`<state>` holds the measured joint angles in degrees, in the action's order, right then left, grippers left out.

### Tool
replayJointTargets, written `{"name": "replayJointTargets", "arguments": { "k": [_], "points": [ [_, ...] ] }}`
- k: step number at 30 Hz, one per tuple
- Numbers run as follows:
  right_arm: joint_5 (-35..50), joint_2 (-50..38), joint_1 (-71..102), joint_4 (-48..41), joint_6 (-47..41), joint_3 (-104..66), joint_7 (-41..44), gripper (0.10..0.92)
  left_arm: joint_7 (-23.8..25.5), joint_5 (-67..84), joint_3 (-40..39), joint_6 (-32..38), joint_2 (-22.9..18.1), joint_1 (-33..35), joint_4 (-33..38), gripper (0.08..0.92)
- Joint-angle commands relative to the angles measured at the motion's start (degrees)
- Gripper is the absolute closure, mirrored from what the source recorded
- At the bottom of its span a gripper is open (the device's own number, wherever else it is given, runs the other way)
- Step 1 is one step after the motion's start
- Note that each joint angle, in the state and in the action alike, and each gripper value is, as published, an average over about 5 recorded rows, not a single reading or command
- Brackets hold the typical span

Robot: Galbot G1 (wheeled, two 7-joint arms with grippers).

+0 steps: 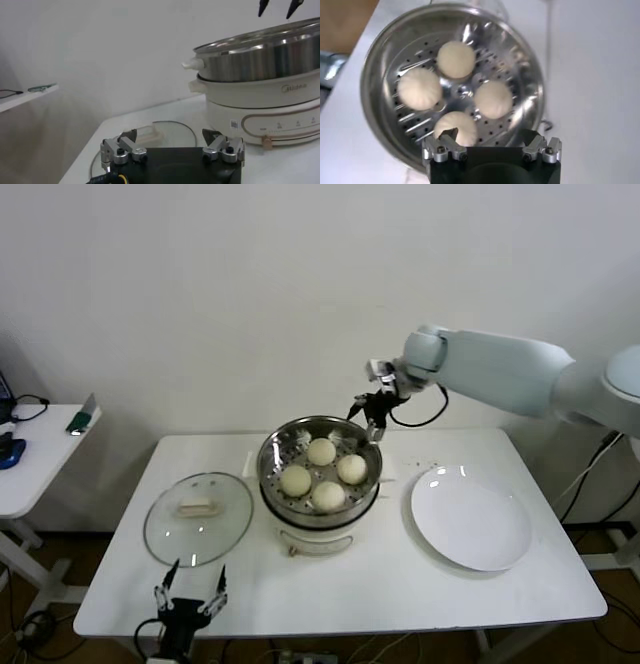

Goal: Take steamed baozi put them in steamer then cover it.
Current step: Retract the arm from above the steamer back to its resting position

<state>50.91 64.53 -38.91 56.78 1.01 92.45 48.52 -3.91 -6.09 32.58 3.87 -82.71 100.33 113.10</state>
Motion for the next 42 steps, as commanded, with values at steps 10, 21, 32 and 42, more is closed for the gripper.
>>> {"name": "replayJointTargets", "arguments": {
  "k": [10, 21, 32, 42],
  "points": [
    [-9.62, -29.91, 40.33, 19.01, 12.09, -48.41, -33.0, 0.203, -0.26, -3.74, 1.75, 0.27, -2.62, -1.0, 0.21, 0.177],
    [-15.5, -28.41, 73.22, 26.93, 9.78, -85.57, -40.02, 0.203, -0.77, -8.06, 3.22, -0.19, -2.51, -1.95, 0.61, 0.177],
    [-19.53, -17.93, 99.22, 34.78, 2.15, -112.9, -40.71, 0.203, 0.4, -28.67, 5.6, -3.98, -0.97, -4.6, 0.83, 0.177],
    [-20.71, -11.94, 110.29, 37.09, 1.74, -123.5, -38.61, 0.203, 0.39, -62.14, 5.6, -8.08, 2.28, -8.35, -2.18, 0.177]
  ]
}}
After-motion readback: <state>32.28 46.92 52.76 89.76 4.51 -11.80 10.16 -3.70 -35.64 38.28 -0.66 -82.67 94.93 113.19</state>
